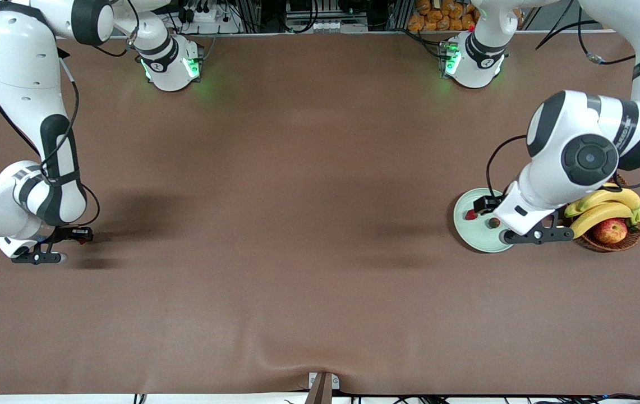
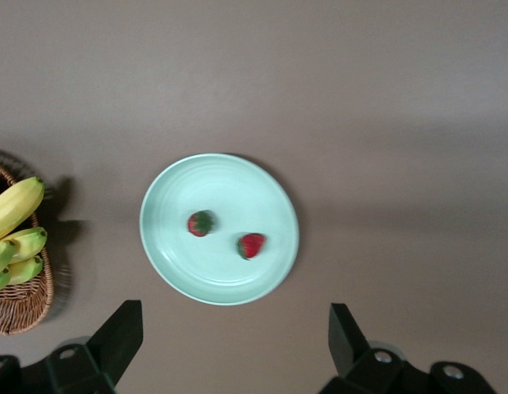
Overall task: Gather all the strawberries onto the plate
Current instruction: 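Carry the third strawberry with the right gripper toward the middle while the left gripper approaches, then grasp the third strawberry with the left gripper while the right gripper opens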
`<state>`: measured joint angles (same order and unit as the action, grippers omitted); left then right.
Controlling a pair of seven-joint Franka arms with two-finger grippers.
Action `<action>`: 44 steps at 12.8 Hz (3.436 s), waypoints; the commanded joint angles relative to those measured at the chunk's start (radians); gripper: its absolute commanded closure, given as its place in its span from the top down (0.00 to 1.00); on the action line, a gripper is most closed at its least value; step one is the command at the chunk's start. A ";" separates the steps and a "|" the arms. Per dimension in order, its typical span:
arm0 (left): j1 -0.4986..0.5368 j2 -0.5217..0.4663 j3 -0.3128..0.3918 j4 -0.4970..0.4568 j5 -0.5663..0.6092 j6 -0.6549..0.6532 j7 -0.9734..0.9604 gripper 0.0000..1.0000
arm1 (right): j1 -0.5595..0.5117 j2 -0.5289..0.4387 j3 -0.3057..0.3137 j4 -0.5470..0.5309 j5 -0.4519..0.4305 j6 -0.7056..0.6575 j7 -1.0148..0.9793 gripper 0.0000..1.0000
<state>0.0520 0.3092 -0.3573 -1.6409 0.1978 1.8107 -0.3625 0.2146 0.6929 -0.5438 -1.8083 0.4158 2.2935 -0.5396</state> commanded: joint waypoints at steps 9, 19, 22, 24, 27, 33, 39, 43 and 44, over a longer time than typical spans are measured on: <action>-0.159 0.064 -0.032 0.148 -0.012 -0.024 -0.233 1.00 | 0.250 -0.102 0.021 0.202 0.047 -0.296 -0.008 0.00; -0.166 0.085 -0.045 0.142 -0.012 -0.004 -0.236 1.00 | 0.506 -0.020 0.211 0.224 0.190 -0.007 0.393 0.00; -0.166 0.091 -0.045 0.124 -0.014 -0.004 -0.239 1.00 | 0.511 0.039 0.336 0.239 0.189 0.143 0.544 0.00; -0.166 0.093 -0.045 0.112 -0.015 -0.004 -0.237 1.00 | 0.546 0.097 0.369 0.260 0.190 0.260 0.631 0.00; -0.184 0.114 -0.045 0.107 -0.015 -0.004 -0.239 1.00 | 0.598 0.144 0.370 0.328 0.189 0.273 0.740 0.00; -0.233 0.183 -0.045 0.115 -0.081 0.076 -0.253 1.00 | 0.658 0.223 0.369 0.389 0.186 0.333 0.857 0.61; -0.288 0.252 -0.043 0.108 -0.072 0.163 -0.404 1.00 | 0.647 0.110 0.270 0.383 0.173 0.181 0.854 1.00; -0.336 0.320 -0.040 0.115 -0.067 0.306 -0.444 1.00 | 0.652 0.019 0.132 0.379 0.169 -0.001 0.842 1.00; -0.360 0.336 -0.034 0.116 -0.069 0.361 -0.466 1.00 | 0.652 0.002 0.101 0.377 0.167 -0.032 0.834 1.00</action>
<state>-0.2797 0.6154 -0.4016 -1.5343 0.1302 2.0917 -0.7955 0.8610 0.7391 -0.4044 -1.4052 0.5871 2.3074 0.3041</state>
